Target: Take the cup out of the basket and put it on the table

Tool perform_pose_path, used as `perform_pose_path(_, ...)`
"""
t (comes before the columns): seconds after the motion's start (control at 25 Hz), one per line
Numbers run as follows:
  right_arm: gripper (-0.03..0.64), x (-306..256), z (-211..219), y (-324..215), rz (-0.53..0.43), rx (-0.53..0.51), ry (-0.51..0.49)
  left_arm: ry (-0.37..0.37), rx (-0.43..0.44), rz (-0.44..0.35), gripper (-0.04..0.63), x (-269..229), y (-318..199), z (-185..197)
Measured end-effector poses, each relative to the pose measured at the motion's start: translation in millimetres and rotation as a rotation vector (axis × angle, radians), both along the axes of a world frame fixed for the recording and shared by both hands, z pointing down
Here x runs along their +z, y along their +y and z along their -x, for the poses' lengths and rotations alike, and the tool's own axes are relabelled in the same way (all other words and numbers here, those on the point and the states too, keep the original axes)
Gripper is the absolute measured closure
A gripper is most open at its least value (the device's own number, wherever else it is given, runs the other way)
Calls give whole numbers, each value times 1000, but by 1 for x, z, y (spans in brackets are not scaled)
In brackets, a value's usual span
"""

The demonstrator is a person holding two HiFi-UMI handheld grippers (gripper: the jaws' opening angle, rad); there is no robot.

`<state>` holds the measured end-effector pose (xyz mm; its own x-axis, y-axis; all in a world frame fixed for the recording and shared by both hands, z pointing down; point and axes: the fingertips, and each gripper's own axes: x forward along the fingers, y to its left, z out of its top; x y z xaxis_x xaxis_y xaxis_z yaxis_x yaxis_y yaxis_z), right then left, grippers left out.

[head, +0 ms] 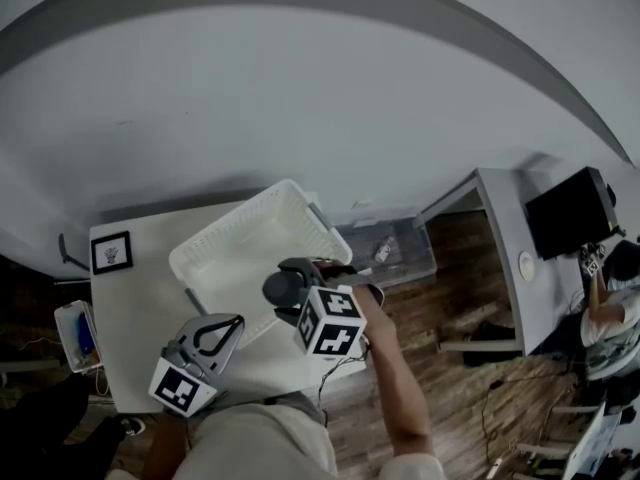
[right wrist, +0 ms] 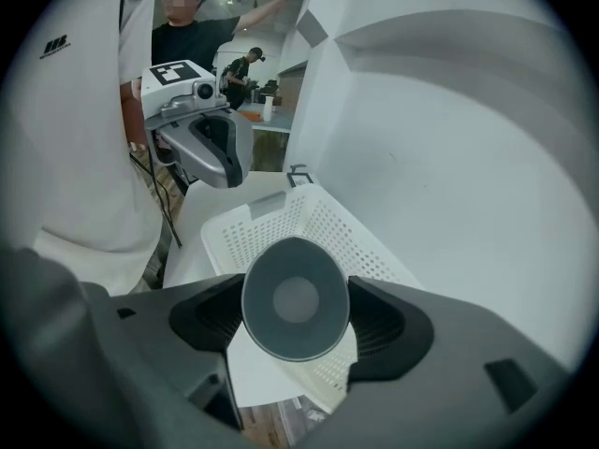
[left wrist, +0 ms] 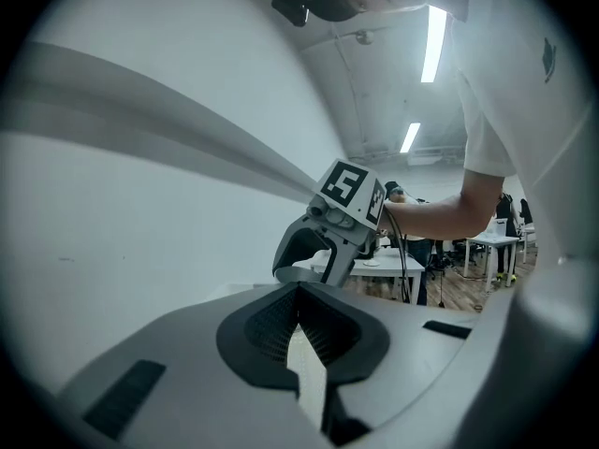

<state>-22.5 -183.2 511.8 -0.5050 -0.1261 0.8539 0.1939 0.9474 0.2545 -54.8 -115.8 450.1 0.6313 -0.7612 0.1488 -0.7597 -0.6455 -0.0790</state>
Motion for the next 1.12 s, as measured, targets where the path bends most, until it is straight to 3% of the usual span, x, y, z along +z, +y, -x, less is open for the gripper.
perform_pose_path(0.48,272,-17,-63,4,-38,176,-26,-11,122,-32,594,-2,4,-38)
perform_pose_path(1.12,272,36,-127,20,18,350,27,-11,247,-9,594,6,6,-86)
